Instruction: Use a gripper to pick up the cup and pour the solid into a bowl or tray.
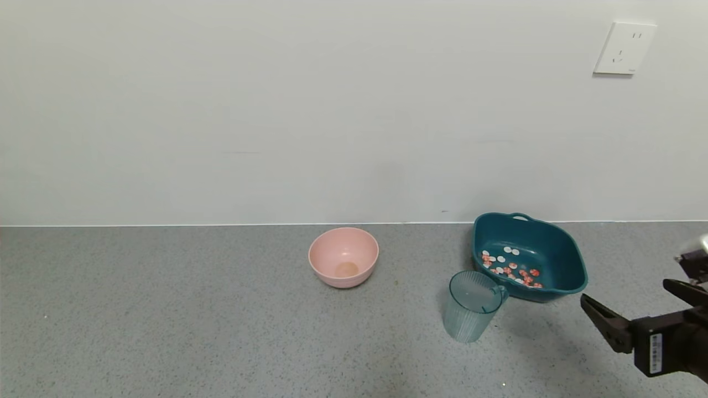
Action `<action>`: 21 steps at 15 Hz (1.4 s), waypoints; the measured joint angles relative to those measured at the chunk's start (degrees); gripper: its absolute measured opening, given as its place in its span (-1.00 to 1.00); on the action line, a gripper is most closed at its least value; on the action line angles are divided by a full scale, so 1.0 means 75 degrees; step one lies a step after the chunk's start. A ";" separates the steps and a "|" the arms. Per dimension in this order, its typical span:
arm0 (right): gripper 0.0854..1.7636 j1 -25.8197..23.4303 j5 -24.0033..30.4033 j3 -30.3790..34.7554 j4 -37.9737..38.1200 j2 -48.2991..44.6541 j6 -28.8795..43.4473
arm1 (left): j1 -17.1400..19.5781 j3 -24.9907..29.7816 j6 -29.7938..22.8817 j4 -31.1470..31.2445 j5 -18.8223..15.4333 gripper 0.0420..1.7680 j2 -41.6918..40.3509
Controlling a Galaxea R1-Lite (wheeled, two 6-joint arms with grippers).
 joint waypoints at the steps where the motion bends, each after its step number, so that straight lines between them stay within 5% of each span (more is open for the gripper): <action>1: 0.92 0.0005 -0.0011 0.0020 0.0249 -0.0332 0.0008 | 0.0000 0.0000 0.0003 0.0003 -0.0003 0.94 0.0000; 7: 0.92 0.0034 0.0150 0.0320 0.1125 -0.2342 -0.0107 | 0.0000 -0.0003 0.0000 0.0003 -0.0003 0.94 0.0000; 14: 0.92 -0.0154 0.1842 0.0141 0.3135 -0.4870 -0.0380 | 0.0000 -0.0003 0.0003 0.0000 -0.0003 0.94 0.0000; 21: 0.92 -0.2521 0.4655 0.0268 0.3277 -0.5801 -0.0380 | 0.0000 -0.0003 0.0003 0.0000 -0.0003 0.94 0.0000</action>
